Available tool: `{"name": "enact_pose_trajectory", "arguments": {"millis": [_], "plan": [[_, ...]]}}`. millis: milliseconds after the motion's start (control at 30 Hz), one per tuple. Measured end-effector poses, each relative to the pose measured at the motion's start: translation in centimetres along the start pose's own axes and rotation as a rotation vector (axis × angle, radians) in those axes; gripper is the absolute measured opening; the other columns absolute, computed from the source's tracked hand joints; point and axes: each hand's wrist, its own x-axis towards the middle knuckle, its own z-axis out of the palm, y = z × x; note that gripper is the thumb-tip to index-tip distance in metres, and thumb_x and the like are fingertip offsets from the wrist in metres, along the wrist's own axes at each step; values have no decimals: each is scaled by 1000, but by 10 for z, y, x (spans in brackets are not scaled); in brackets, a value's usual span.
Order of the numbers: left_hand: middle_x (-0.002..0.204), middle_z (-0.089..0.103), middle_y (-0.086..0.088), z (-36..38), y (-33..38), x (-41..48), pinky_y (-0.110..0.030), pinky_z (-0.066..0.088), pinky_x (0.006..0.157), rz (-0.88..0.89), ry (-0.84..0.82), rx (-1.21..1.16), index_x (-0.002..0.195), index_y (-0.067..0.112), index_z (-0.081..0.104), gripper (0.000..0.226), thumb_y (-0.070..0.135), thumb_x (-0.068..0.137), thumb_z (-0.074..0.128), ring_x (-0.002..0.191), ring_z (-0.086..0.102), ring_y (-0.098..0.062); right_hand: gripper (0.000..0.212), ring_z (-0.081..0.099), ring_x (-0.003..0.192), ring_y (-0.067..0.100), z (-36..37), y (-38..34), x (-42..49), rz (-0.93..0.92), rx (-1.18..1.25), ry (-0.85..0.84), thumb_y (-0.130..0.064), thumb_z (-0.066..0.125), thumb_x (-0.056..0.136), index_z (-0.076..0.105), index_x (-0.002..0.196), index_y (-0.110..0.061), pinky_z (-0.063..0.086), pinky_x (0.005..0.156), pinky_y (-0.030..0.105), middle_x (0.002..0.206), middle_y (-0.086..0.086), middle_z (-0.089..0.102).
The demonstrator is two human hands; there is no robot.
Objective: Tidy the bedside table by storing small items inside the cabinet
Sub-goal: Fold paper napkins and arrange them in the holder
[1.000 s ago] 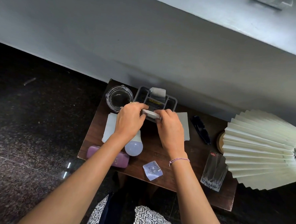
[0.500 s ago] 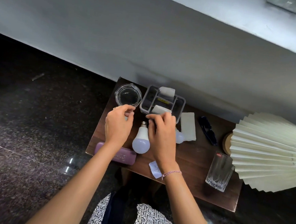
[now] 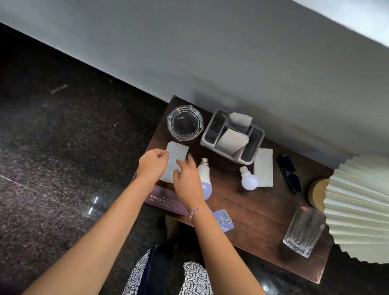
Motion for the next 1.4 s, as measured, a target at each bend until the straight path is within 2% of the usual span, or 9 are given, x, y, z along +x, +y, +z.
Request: {"name": "enact_pose_trajectory", "arguments": {"millis": [267, 400, 533, 633, 800, 933, 1133, 1267, 1400], "plan": [[123, 60, -7, 0, 0, 9, -45, 49, 95, -26, -54, -29, 122, 14, 59, 33, 25, 94, 47, 110, 55, -23, 35, 46, 123, 30, 5, -13, 15, 52, -73, 15, -14, 42, 96, 52, 126, 2, 35, 104, 30, 150, 15, 24], [120, 62, -6, -1, -2, 12, -43, 50, 94, -24, -53, -31, 121, 15, 60, 31, 26, 93, 49, 105, 55, -20, 34, 45, 117, 26, 9, -11, 21, 67, -63, -8, -5, 42, 95, 48, 127, 5, 32, 81, 10, 145, 9, 32], [116, 63, -2, -3, -7, 14, -31, 50, 87, 39, -5, -46, 111, 18, 63, 22, 15, 91, 55, 98, 54, -13, 30, 51, 110, 27, 8, -13, 19, 39, -44, 17, -2, 40, 95, 55, 120, 5, 38, 82, 21, 138, 8, 41], [109, 65, -3, -11, -8, 15, -22, 47, 75, 75, 53, -92, 97, 21, 61, 19, 7, 85, 61, 93, 59, -11, 31, 52, 108, 21, 1, -19, 13, 8, 48, 74, -5, 40, 96, 57, 121, 3, 35, 80, 14, 132, 6, 47], [110, 59, 3, -29, 3, 10, -18, 45, 85, 229, -92, -208, 124, 14, 53, 50, 4, 78, 71, 100, 57, -8, 33, 47, 99, 6, -24, -28, -1, -96, 180, 75, -5, 41, 96, 59, 124, -2, 27, 74, -8, 125, 3, 52], [97, 65, -1, -36, 20, 2, -12, 51, 74, 349, -209, -223, 119, 17, 59, 43, 5, 79, 70, 89, 61, -7, 33, 51, 112, 14, -50, -28, -7, -160, 189, 57, -3, 43, 95, 61, 123, -4, 28, 83, 4, 126, 5, 53], [85, 69, 0, -28, 48, -13, -34, 56, 75, 411, -139, -151, 87, 20, 67, 13, 20, 77, 74, 86, 66, -18, 32, 55, 110, 14, -88, -19, -15, -137, 232, 201, -5, 43, 95, 63, 121, -8, 39, 96, 17, 125, 4, 54], [90, 70, -6, -18, 72, -26, -47, 55, 80, 487, -13, -145, 88, 19, 66, 12, 21, 78, 73, 89, 66, -24, 25, 64, 84, 14, -101, -18, -23, 57, 570, 315, -10, 42, 97, 61, 113, -12, 55, 85, 32, 98, 4, 63], [82, 68, 0, -5, 95, -39, -31, 57, 74, 542, -5, -238, 84, 18, 64, 10, 16, 79, 72, 80, 65, -10, 35, 67, 91, 19, -104, -20, -23, 204, 918, 231, -28, 40, 100, 52, 125, -8, 56, 81, 30, 103, 11, 66]]}}
